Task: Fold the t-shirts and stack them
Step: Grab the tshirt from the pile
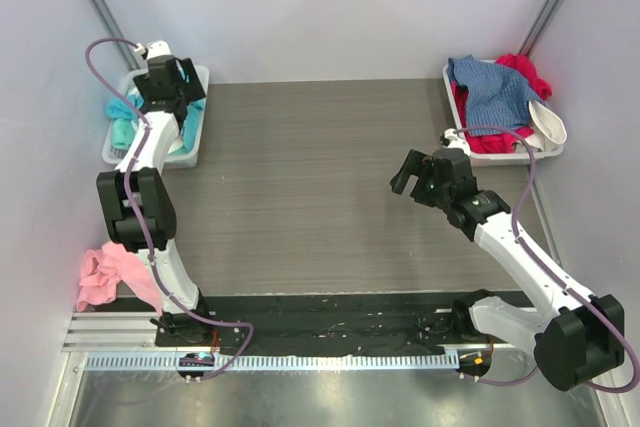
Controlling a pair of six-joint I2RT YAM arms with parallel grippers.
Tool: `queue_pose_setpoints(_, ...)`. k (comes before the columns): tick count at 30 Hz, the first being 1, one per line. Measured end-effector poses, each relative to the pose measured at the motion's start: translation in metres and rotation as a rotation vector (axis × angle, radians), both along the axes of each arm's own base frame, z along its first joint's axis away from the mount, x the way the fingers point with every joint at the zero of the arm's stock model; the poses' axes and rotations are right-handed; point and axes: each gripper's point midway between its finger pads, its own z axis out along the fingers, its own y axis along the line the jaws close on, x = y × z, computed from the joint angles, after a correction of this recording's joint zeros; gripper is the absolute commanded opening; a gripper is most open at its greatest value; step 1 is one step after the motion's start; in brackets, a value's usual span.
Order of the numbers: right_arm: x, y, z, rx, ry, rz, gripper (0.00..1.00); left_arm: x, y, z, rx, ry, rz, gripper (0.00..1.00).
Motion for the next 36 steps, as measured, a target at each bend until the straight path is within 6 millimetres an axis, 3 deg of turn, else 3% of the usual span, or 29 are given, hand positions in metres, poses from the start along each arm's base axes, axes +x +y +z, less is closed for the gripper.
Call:
queue_pose_setpoints(7, -0.007, 0.001, -0.015, 0.004, 0.036, 0.012, 1.0, 0.001, 0.01, 0.006, -0.004, -0.013, 0.002, 1.0)
queue_pose_setpoints(17, -0.003, 0.005, -0.022, 0.011, 0.05, 0.018, 1.0, -0.002, 0.032, 0.006, -0.004, -0.019, 0.04, 0.97)
queue_pose_setpoints(23, -0.001, 0.007, -0.034, 0.004, 0.078, 0.02, 0.99, 0.012, 0.032, 0.008, -0.008, -0.042, 0.026, 0.78)
queue_pose_setpoints(30, -0.001, 0.008, -0.042, -0.001, 0.104, 0.024, 0.99, 0.024, 0.026, 0.004, -0.027, -0.051, -0.008, 0.37)
queue_pose_setpoints(36, 0.0, 0.008, -0.042, 0.002, 0.098, 0.025, 0.99, 0.026, 0.022, 0.001, -0.049, -0.052, -0.027, 0.29)
